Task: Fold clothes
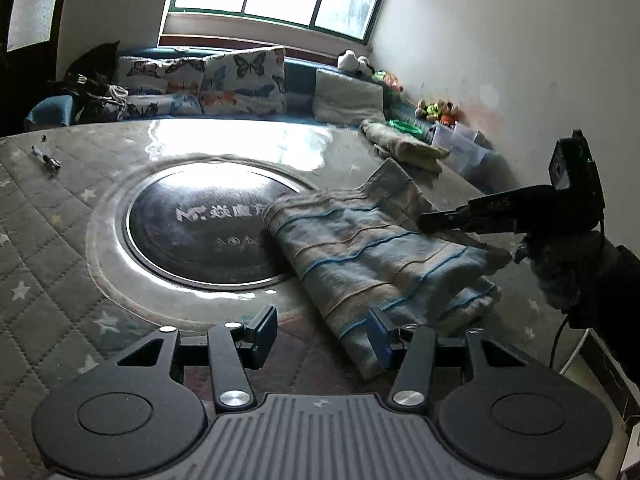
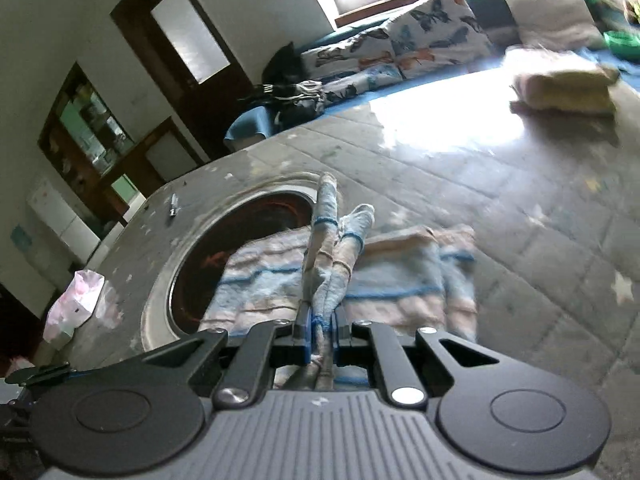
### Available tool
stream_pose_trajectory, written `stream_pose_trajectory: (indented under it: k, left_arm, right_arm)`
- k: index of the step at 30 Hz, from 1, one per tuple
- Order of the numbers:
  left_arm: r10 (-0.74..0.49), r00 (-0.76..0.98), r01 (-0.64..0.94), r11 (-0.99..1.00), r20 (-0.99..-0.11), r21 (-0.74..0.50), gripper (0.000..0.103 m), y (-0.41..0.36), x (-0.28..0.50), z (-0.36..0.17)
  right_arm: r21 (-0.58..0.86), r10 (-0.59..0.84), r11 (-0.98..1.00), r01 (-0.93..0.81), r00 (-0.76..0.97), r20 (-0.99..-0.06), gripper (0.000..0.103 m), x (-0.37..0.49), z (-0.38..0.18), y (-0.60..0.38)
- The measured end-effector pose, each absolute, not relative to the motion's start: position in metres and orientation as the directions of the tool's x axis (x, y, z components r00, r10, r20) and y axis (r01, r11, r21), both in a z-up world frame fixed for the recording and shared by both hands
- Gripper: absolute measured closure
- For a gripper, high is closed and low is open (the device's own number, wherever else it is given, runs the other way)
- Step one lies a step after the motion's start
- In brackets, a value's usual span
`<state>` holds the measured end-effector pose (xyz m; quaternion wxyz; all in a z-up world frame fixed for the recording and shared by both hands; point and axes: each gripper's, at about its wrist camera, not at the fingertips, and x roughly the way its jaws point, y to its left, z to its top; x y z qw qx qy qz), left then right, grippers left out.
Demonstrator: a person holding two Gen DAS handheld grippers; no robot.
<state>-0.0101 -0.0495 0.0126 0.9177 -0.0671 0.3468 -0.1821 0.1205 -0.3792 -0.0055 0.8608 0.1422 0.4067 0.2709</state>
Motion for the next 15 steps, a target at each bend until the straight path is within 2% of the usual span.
stream_pose_trajectory:
  k: [4, 7, 10, 13, 15]
  left_arm:
    - [-0.370, 0.679, 0.290, 0.929, -0.634, -0.231, 0.050, -0.060, -0.006, 0.009]
    - [-0.362, 0.675, 0.289, 0.932, -0.643, -0.221, 0.048, -0.062, -0.003, 0.008]
    - [-0.356, 0.666, 0.288, 0.933, -0.656, -0.215, 0.048, -0.064, 0.000, 0.003]
    - [-0.356, 0.652, 0.300, 0.932, -0.669, -0.204, 0.048, -0.069, 0.004, -0.001]
    - [-0.361, 0.642, 0.317, 0.928, -0.676, -0.194, 0.048, -0.074, 0.007, -0.004]
  right_arm:
    - [0.499, 0.609, 0.791, -0.355, 0.534, -0.586, 0.095, 0.120, -0.006, -0.390]
    - [0.497, 0.624, 0.776, -0.388, 0.591, -0.512, 0.095, 0.114, 0.010, -0.402]
    - [0.496, 0.606, 0.789, -0.363, 0.597, -0.526, 0.095, 0.116, 0.001, -0.416]
    - [0.473, 0.544, 0.833, -0.286, 0.577, -0.609, 0.095, 0.120, -0.029, -0.423]
    - [0.469, 0.540, 0.836, -0.284, 0.578, -0.612, 0.095, 0.121, -0.029, -0.423]
